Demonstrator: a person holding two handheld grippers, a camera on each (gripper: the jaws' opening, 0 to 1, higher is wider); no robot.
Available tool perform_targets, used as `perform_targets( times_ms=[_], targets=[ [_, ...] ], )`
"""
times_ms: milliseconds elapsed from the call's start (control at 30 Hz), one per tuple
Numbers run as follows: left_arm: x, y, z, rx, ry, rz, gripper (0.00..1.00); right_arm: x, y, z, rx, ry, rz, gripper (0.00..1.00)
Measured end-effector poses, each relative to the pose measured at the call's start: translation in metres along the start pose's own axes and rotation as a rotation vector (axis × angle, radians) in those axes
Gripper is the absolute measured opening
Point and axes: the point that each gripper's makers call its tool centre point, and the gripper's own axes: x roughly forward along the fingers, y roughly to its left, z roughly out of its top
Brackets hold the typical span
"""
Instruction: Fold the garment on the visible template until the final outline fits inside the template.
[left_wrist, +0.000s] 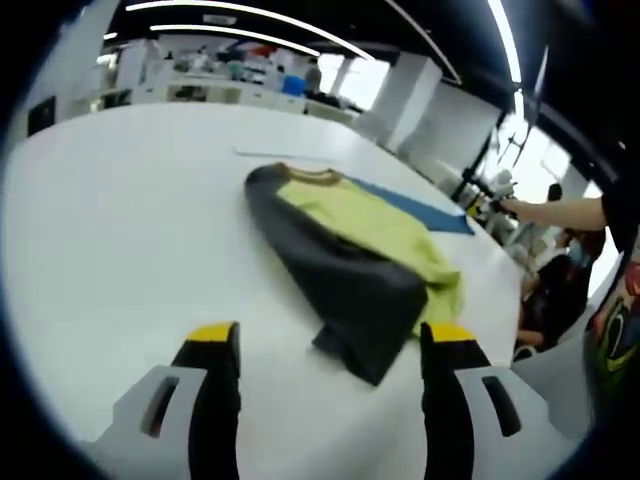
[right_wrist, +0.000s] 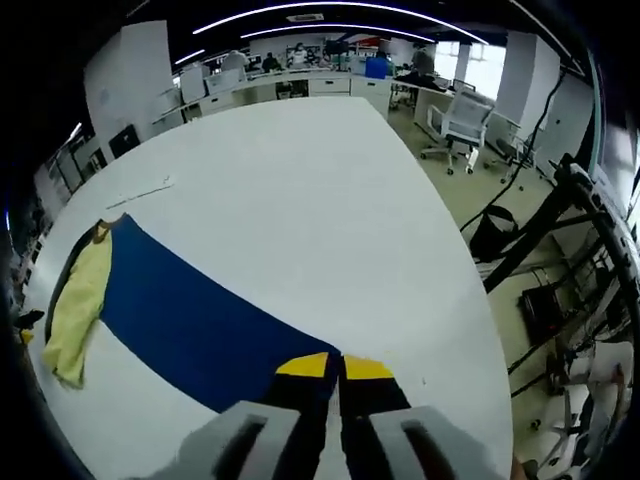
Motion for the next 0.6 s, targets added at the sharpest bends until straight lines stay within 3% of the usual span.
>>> perform_targets(
  times_ms=[133,233,333,600],
  targets=[
    [-0.001,-0.001,0.001,0.003,-0.003,-0.001,0.7,-0.004,0.004,0.008,-0.042,-0.077,0.042,0.29],
    [0.0,-0.002,0.002,0.003,-0.008,-0.006,0.7,-0.013,0.012,0.01,-0.025,-0.114,0.074,0.43],
    [0.001,-0.004,0.004,0.005,-0.01,-0.01,0.7,-0.013,0.019,0.012,-0.029,-0.146,0.106,0.64],
    [0.002,-0.009,0.007,0.016,-0.014,-0.026,0.69,-0.032,0.05,0.014,-0.139,-0.221,0.195,0.92]
  ],
)
